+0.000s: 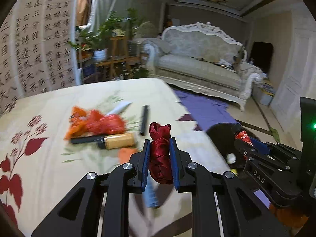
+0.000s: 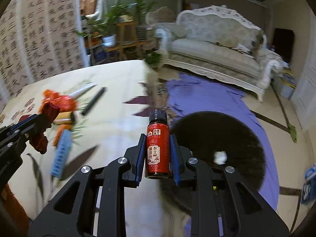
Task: Collect trash
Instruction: 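Drop the red bottle and red cloth into the black bin with both tools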
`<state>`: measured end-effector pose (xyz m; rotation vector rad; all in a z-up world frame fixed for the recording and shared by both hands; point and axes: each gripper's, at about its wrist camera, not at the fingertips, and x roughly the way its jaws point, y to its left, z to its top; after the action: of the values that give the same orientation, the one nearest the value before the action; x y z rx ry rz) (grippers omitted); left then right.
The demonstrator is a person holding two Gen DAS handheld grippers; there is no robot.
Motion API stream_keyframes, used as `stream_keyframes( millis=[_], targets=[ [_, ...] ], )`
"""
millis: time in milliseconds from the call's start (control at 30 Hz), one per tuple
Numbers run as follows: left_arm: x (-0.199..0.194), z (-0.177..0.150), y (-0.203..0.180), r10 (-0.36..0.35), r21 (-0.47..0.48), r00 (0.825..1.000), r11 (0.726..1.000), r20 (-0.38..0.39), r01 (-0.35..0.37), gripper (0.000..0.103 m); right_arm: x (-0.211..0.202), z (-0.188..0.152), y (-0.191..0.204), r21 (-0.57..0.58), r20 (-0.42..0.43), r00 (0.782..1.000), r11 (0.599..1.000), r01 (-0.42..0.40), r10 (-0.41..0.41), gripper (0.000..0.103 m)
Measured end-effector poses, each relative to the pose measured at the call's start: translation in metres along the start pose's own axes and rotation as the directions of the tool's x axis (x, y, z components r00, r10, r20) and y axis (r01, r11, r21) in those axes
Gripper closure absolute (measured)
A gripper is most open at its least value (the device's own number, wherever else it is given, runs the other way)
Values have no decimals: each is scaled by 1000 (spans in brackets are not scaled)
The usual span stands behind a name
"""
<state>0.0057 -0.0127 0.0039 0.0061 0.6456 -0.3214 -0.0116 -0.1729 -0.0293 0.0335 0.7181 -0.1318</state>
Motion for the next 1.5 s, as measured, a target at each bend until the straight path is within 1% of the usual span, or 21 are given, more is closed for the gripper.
stream_keyframes(
  millis=[100, 300, 433, 600, 967, 1000, 1067, 1100, 1133, 1367, 1433, 1500],
  targets=[
    [8, 5, -22, -32, 35, 999, 999, 12, 31, 82, -1, 1, -26, 37, 5, 999, 998, 43, -43, 80],
    [31, 12, -60, -78, 80, 997, 994, -3, 78, 82, 1, 1, -63, 83, 20, 993, 990, 111, -113, 80],
    [46, 16, -86, -95, 125, 995, 988, -9, 95, 82, 7, 0, -82, 110, 18, 992, 986, 124, -127, 80],
    [63, 17, -108, -103, 153, 995, 983, -19, 104, 82, 18, -1, -99, 134, 13, 991, 982, 132, -135, 80],
    [103, 19, -144, -101, 209, 991, 971, -87, 117, 82, 42, -5, -130, 178, -17, 990, 974, 139, -138, 80],
    [107, 19, -146, -92, 214, 991, 970, -100, 111, 80, 44, -5, -131, 179, -23, 991, 974, 137, -136, 80],
    [112, 17, -148, -82, 215, 989, 971, -124, 107, 72, 46, -7, -135, 192, -19, 990, 971, 143, -142, 77],
    [114, 16, -147, -76, 210, 988, 972, -132, 103, 58, 46, -7, -137, 198, -20, 989, 969, 146, -145, 75],
    [114, 15, -146, -71, 205, 988, 974, -134, 98, 49, 47, -7, -137, 202, -21, 989, 968, 146, -145, 73],
    [113, 17, -140, -58, 176, 990, 981, -126, 80, 45, 46, -10, -142, 211, -18, 987, 964, 162, -162, 69],
    [110, 17, -138, -51, 176, 992, 982, -118, 72, 42, 44, -10, -142, 213, -16, 986, 963, 167, -167, 64],
    [107, 18, -136, -46, 172, 993, 983, -111, 65, 40, 42, -10, -142, 216, -14, 986, 962, 167, -168, 63]
  ],
)
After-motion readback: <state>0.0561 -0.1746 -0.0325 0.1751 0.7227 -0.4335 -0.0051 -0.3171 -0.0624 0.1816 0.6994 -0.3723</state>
